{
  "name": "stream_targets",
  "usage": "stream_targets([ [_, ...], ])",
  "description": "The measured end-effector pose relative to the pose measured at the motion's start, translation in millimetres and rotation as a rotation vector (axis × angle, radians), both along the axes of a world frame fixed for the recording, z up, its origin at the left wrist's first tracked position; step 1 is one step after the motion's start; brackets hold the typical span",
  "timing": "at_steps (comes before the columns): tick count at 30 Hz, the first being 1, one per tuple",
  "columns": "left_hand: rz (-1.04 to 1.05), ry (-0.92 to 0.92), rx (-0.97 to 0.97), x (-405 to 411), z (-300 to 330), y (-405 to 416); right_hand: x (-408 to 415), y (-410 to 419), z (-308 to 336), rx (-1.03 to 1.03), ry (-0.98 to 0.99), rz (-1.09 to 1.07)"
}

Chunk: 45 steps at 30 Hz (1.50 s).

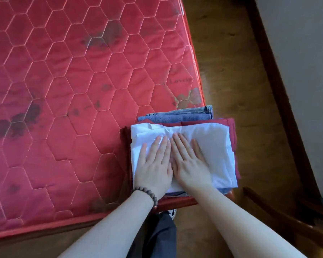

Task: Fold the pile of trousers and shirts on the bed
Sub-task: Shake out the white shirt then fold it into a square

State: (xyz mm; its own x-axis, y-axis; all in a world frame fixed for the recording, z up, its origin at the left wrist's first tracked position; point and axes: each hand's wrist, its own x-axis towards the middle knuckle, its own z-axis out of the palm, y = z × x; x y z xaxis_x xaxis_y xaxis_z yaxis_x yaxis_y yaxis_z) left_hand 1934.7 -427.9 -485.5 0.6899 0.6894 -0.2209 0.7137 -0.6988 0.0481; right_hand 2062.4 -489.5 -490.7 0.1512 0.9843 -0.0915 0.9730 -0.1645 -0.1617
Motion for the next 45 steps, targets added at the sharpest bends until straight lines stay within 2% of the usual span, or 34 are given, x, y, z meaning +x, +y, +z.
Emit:
stream_targets([
  [3, 0.006, -0.089, 0.014, -10, -6, 12, 35, -7, -2, -0.008, -0.079, -0.001],
  [6, 0.062, -0.081, 0.014, -14, -11, 13, 64, -19, -1, -0.078, -0.136, -0.148],
  [7, 0.073, -0.083, 0.005, -13, -12, 13, 69, -20, -2, -0.093, -0.102, -0.229],
  [9, 0.093, -0.125, -0.027, -14, -15, 14, 73, -20, -5, -0.072, 0.098, -0.344],
  [11, 0.160, -0.255, -0.082, -16, -19, 17, 73, -20, -8, 0.020, 0.316, -0.353],
  [13, 0.262, -0.393, -0.120, -18, -21, 18, 75, -20, -8, 0.076, 0.449, -0.399],
  [16, 0.434, -0.539, -0.185, -19, -18, 17, 76, -21, -2, 0.053, 0.570, -0.538],
  [20, 0.592, -0.574, -0.409, -20, -10, 23, 79, -21, -2, -0.025, 0.661, -0.542],
  [28, 0.558, -0.560, -0.718, -31, -5, 36, 91, -18, 10, -0.187, 0.836, -0.540],
  [35, 0.550, -0.548, -0.852, -34, 1, 52, 101, -13, 19, -0.236, 0.927, -0.574],
  [41, 0.456, -0.612, -0.925, -36, -4, 63, 96, -13, 16, -0.255, 0.967, -0.612],
  [45, 0.451, -0.615, -0.997, -40, -3, 72, 89, -18, 17, -0.272, 1.059, -0.669],
])
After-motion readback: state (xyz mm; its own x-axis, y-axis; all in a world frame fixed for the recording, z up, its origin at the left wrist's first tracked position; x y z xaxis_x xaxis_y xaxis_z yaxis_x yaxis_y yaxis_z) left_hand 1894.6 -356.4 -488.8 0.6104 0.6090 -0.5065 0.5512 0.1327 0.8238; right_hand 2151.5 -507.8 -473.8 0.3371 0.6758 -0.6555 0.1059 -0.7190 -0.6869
